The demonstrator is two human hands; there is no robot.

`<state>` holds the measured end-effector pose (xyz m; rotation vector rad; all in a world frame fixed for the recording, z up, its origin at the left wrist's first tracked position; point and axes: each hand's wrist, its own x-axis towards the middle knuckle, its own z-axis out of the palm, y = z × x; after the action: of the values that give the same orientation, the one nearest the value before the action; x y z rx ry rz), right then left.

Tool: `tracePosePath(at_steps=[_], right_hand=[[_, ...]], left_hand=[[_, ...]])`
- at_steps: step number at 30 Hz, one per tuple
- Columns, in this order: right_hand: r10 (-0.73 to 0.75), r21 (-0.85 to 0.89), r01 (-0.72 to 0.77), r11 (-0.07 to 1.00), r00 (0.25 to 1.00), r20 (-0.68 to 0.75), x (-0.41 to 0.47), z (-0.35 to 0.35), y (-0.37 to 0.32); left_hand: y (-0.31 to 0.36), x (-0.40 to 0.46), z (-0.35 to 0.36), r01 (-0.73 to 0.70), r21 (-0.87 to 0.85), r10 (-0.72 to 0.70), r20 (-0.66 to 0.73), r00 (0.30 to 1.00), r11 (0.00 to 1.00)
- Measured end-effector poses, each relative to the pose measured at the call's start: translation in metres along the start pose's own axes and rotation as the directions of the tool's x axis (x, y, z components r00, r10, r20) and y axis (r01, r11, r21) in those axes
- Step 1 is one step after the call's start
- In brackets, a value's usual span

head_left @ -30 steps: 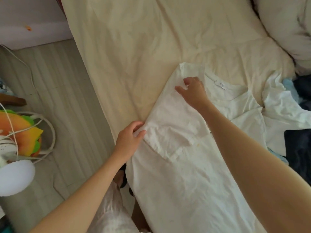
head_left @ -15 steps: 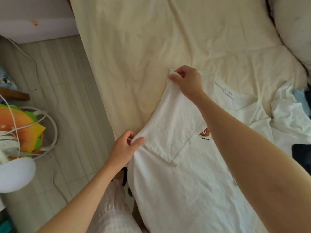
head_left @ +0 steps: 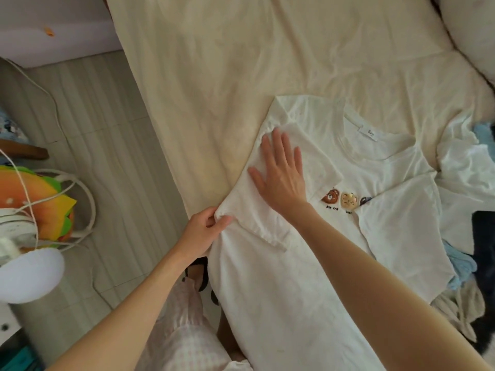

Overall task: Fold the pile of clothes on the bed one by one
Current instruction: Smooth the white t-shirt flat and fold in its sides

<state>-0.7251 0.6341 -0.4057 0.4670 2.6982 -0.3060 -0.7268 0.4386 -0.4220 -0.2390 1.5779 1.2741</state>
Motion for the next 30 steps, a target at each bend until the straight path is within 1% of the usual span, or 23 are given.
tracePosePath(at_steps=[3, 6, 9, 11, 13, 15, 17, 20, 22, 25, 27, 30], right_hand=[[0.033, -0.037, -0.033, 0.999, 0.999, -0.007, 0.014, 0.001, -0.002], [0.065, 0.028, -0.063, 0.998, 0.996, -0.06, 0.002, 0.003, -0.009], [0.017, 0.068, -0.01, 0.998, 0.994, -0.104, -0.036, 0.01, -0.021], [0.006, 0.088, -0.001, 0.996, 0.998, -0.064, -0.071, 0.023, -0.025], [0.059, 0.132, -0.06, 0.989, 0.998, 0.011, -0.107, 0.037, -0.024], [0.114, 0.158, -0.123, 0.98, 0.991, 0.066, -0.143, 0.049, -0.02], [0.155, 0.17, -0.166, 0.971, 0.985, 0.076, -0.175, 0.058, -0.015], [0.199, 0.186, -0.213, 0.959, 0.976, 0.09, -0.213, 0.067, -0.004], [0.206, 0.175, -0.225, 0.959, 0.971, 0.118, -0.235, 0.074, 0.004], [0.23, 0.162, -0.252, 0.954, 0.963, 0.144, -0.265, 0.084, 0.017], [0.252, 0.177, -0.275, 0.945, 0.958, 0.139, -0.287, 0.092, 0.026], [0.268, 0.183, -0.283, 0.941, 0.958, 0.104, -0.322, 0.104, 0.041]], left_hand=[[-0.011, -0.001, -0.004, 0.018, 0.009, -0.018, 0.022, 1.0, 1.0], [-0.021, -0.007, -0.007, 0.009, 0.038, -0.009, 0.0, 1.0, 0.999], [-0.028, -0.012, -0.005, -0.02, 0.1, 0.026, -0.054, 0.998, 0.995], [-0.032, -0.015, -0.002, -0.022, 0.091, 0.026, -0.044, 0.999, 0.996], [-0.039, -0.019, 0.0, 0.001, 0.065, -0.001, 0.0, 1.0, 0.998], [-0.049, -0.024, 0.002, 0.021, 0.073, -0.025, 0.047, 0.999, 0.997], [-0.062, -0.03, 0.002, 0.025, 0.123, -0.03, 0.037, 0.999, 0.992], [-0.087, -0.045, -0.002, 0.036, 0.165, -0.033, -0.021, 0.999, 0.986], [-0.104, -0.057, -0.004, 0.058, 0.165, -0.055, -0.02, 0.998, 0.985], [-0.124, -0.073, 0.001, 0.117, 0.216, -0.12, 0.003, 0.993, 0.969], [-0.135, -0.082, 0.01, 0.145, 0.237, -0.148, -0.008, 0.989, 0.961], [-0.152, -0.098, 0.023, 0.129, 0.238, -0.117, -0.062, 0.991, 0.963]])
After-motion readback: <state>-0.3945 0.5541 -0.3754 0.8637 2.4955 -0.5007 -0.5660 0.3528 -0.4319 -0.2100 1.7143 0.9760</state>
